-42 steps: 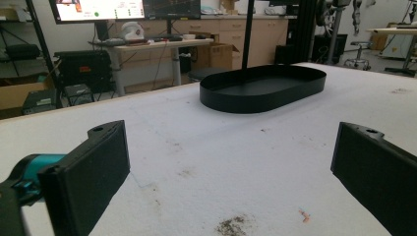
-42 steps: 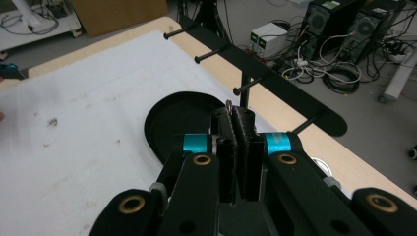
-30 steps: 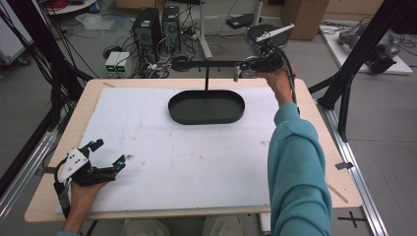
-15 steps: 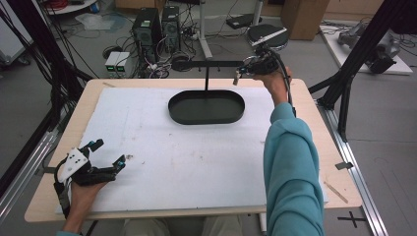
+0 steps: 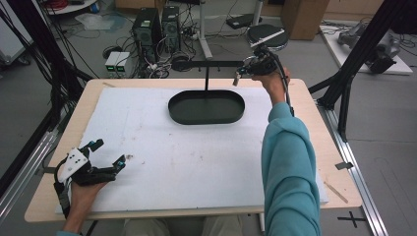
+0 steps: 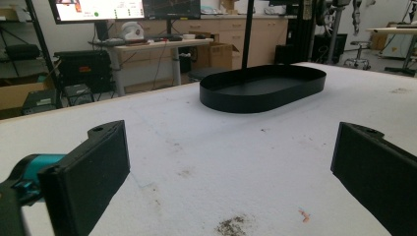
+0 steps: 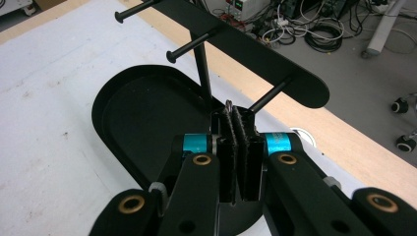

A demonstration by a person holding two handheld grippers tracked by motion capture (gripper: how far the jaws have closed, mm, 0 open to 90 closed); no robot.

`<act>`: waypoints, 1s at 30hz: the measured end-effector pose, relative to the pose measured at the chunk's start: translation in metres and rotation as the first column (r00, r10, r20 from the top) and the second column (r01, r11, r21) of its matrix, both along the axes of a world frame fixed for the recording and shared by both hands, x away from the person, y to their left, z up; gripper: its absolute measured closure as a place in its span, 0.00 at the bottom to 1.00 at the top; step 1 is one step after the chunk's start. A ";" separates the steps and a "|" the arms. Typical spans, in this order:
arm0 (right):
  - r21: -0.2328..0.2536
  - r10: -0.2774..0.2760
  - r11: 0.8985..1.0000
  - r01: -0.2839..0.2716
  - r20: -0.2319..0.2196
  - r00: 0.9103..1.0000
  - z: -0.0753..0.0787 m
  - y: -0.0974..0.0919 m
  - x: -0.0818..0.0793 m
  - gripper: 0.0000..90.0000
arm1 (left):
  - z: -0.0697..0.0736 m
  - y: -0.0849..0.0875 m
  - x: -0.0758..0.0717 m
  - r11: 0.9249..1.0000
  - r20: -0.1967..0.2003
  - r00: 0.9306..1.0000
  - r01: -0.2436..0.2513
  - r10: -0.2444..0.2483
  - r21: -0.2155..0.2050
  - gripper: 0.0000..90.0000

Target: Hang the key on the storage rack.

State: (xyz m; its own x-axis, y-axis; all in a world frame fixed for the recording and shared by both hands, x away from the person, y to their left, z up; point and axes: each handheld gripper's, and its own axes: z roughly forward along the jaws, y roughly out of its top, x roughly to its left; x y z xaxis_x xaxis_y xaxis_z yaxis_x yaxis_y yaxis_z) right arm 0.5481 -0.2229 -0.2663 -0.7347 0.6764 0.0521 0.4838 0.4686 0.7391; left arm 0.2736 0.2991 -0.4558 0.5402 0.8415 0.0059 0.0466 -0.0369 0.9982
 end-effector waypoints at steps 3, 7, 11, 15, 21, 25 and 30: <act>-0.005 0.003 1.000 -0.003 0.005 1.000 -0.001 0.000 0.002 0.99 | 0.000 0.000 0.000 1.000 -0.001 1.000 -0.001 0.001 -0.001 0.02; -0.002 -0.008 1.000 0.008 0.003 1.000 -0.002 -0.001 0.002 0.99 | 0.000 0.000 0.000 1.000 0.000 1.000 0.000 0.000 0.001 0.02; -0.006 -0.010 1.000 0.010 0.006 1.000 -0.003 0.000 0.003 0.99 | 0.000 0.000 0.000 1.000 0.001 1.000 0.000 0.000 0.002 0.02; -0.004 -0.020 1.000 0.020 0.011 1.000 -0.003 -0.001 0.004 0.99 | 0.000 0.000 0.000 1.000 0.002 1.000 -0.001 0.001 0.002 0.02; -0.001 -0.030 1.000 0.030 0.012 0.999 -0.004 -0.003 0.005 0.99 | 0.000 0.000 0.000 1.000 0.001 1.000 -0.001 0.001 0.002 0.02; -0.003 -0.034 0.999 0.034 0.016 0.999 -0.005 -0.004 0.006 0.99 | 0.000 0.000 0.000 1.000 0.001 1.000 -0.001 0.001 0.006 0.02; 0.003 -0.042 0.999 0.042 0.020 0.999 -0.006 -0.003 0.008 0.99 | 0.000 0.000 0.000 1.000 0.001 1.000 -0.001 0.001 0.007 0.02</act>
State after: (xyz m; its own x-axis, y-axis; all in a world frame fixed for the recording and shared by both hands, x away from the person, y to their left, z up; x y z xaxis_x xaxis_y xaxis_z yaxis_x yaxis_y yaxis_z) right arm 0.5557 -0.2262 -0.2726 -0.7066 0.7065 0.0392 0.4880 0.4464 0.7501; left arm 0.2734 0.2988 -0.4557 0.5391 0.8422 0.0124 0.0454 -0.0438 0.9980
